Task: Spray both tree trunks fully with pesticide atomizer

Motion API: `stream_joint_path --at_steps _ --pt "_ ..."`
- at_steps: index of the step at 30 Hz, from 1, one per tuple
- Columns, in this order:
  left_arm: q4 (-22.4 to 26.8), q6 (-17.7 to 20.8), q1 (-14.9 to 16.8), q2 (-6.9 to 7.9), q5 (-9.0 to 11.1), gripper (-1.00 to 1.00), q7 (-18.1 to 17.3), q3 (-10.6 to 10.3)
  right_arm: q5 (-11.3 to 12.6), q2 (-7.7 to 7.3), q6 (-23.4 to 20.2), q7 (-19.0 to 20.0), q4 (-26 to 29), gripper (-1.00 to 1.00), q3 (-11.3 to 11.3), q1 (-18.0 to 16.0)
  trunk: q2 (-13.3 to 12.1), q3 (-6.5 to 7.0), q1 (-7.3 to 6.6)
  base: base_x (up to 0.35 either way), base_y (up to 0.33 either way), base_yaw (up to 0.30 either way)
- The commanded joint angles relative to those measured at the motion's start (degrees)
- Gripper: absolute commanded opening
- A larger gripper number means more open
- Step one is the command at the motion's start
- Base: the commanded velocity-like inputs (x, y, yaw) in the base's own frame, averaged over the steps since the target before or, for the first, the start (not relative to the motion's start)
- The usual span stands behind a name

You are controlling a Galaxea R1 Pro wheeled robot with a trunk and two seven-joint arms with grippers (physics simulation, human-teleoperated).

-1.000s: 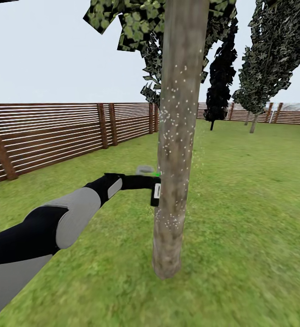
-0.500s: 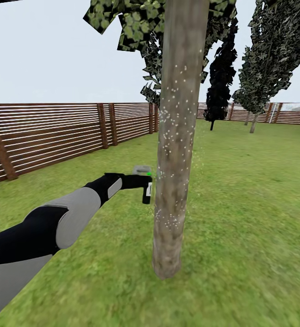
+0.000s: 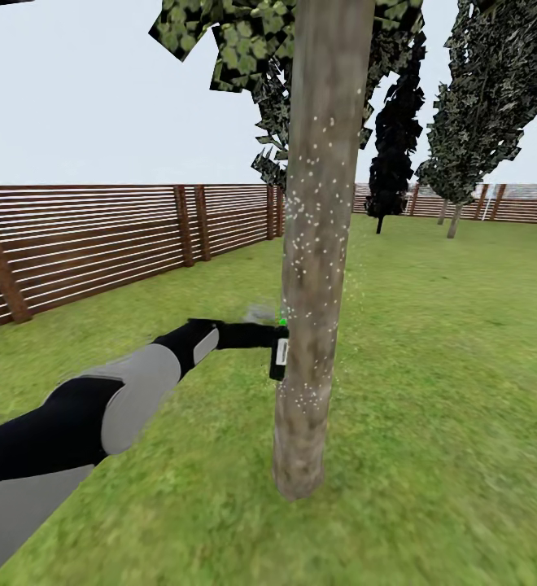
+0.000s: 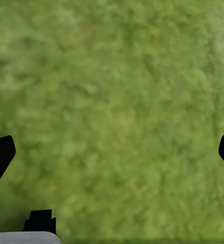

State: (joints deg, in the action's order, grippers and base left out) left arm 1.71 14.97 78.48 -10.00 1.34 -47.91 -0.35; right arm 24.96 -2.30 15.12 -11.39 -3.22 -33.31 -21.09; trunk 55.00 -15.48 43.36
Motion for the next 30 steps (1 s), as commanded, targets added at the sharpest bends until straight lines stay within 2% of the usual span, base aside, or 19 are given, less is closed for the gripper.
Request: stream_joint_path --at_steps 1,3,5,7,8,10,12,16,18,20,24,26,27,29,30 --pt "0.0 -0.1 -1.3 0.0 -0.8 -1.0 -0.2 0.6 0.0 -0.01 0.0 0.0 0.0 1.0 0.0 0.0 0.0 0.01 0.0 0.0 0.0 0.0" --pt "0.0 -0.3 -3.2 0.0 -4.5 -1.0 0.7 0.7 0.0 -0.03 0.0 0.0 0.0 1.0 0.0 0.0 0.0 0.01 0.0 0.0 0.0 0.0" --pt "0.0 -0.4 -5.5 0.0 -6.0 -1.0 5.4 0.6 0.0 -0.04 0.0 0.0 0.0 1.0 0.0 0.0 0.0 0.01 0.0 0.0 0.0 0.0" --pt "0.0 -1.3 -7.5 0.0 -6.3 -1.0 9.0 0.6 0.0 -0.05 0.0 0.0 0.0 1.0 0.0 0.0 0.0 0.01 0.0 0.0 0.0 0.0" --pt "0.0 -3.1 -10.7 0.0 -6.6 -1.0 12.2 0.7 0.0 -0.05 0.0 0.0 0.0 1.0 0.0 0.0 0.0 0.01 0.0 0.0 0.0 0.0" --pt "0.0 -4.5 -13.2 0.0 -6.6 -1.0 13.8 0.8 0.0 -0.02 0.0 0.0 0.0 1.0 0.0 0.0 0.0 0.01 0.0 0.0 0.0 0.0" --pt "0.0 -7.4 -15.3 0.0 -6.7 -1.0 16.3 0.8 0.0 -0.04 0.0 0.0 0.0 1.0 0.0 0.0 0.0 0.01 0.0 0.0 0.0 0.0" --pt "0.4 -9.0 -16.8 0.0 -6.4 -1.0 18.6 0.6 0.0 0.0 0.0 0.0 0.0 1.0 0.0 0.0 0.0 0.01 0.0 0.0 0.0 0.0" --pt "3.3 -8.5 -16.9 0.0 -6.3 -1.0 18.8 0.4 0.0 -0.01 0.0 0.0 0.0 1.0 0.0 0.0 0.0 0.01 0.0 0.0 0.0 0.0" --pt "12.3 -0.8 -16.9 0.0 -6.2 -1.0 18.9 0.3 0.0 0.0 0.0 0.0 0.0 1.0 0.0 0.0 0.0 0.01 0.0 0.0 0.0 0.0" --pt "25.8 11.3 -17.0 0.0 -6.0 -1.0 18.9 0.3 0.0 0.03 0.0 0.1 0.0 1.0 0.0 0.0 0.0 0.01 0.0 0.0 0.0 0.0" --pt "31.3 16.5 -17.0 0.0 -3.6 -1.0 18.9 0.2 0.0 0.02 0.0 0.1 0.0 1.0 0.0 0.0 0.0 0.01 0.0 0.0 0.0 0.0" --pt "34.8 18.8 -17.0 0.0 -1.3 -1.0 18.8 0.1 0.0 0.01 0.0 0.1 0.0 1.0 0.0 0.0 0.0 0.01 0.0 0.0 0.0 0.0" --pt "40.5 22.8 -17.0 0.0 0.6 -1.0 18.8 0.0 0.0 0.01 0.0 0.1 0.0 1.0 0.0 0.1 0.0 0.01 0.0 0.0 0.0 0.0" --pt "43.0 24.9 -17.0 0.0 0.9 -1.0 18.8 0.0 0.0 0.01 0.0 0.1 0.0 1.0 0.0 0.1 0.0 0.01 0.0 0.0 0.0 0.0"
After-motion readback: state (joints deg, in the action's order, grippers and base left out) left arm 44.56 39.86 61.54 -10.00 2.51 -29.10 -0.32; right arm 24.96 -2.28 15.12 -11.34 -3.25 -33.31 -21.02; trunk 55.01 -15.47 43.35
